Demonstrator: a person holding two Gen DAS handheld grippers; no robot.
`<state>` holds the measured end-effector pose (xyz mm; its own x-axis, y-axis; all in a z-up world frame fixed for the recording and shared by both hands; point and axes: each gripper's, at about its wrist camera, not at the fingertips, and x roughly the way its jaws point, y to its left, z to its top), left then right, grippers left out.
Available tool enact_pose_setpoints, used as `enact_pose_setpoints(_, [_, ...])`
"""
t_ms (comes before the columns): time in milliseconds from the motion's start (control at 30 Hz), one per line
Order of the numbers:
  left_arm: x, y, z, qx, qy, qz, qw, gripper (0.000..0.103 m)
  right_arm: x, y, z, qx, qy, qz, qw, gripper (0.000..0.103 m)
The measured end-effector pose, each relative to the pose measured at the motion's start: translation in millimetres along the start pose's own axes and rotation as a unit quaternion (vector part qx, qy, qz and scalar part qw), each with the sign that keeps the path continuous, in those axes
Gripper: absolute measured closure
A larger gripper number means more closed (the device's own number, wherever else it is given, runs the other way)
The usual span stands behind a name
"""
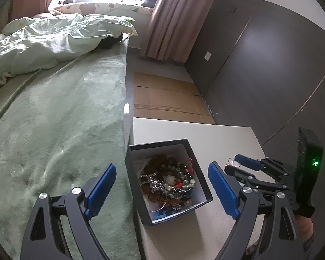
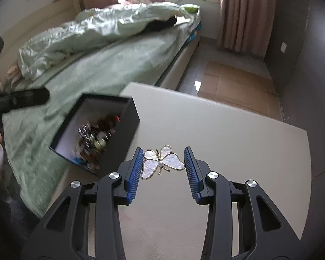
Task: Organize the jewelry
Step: 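Grasp the white butterfly brooch with the right tool, then carry the butterfly brooch into the black box and open the right tool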
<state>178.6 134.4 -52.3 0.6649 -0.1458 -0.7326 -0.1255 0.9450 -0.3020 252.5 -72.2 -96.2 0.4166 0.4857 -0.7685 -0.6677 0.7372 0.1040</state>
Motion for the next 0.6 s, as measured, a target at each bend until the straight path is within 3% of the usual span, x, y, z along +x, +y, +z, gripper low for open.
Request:
enact_pose_setpoints(133, [-7,6,-1,-0.012,-0.010,0.007,0.9999,0.009,-9,8,7,0.011,-0.021,0.012,1.000,0.063])
enact_pose_setpoints(333, [-9,20,0,-0.030,-0.009,0.010,0.9994,0.009,-20,21,19,0.033,-0.053,0.049,0.997,0.063])
enact_pose_setpoints(600, [-15,36,4,-0.055,-0.016,0.009,0.9983,0.009,-15,46,28,0.033,-0.061,0.080,0.994,0.063])
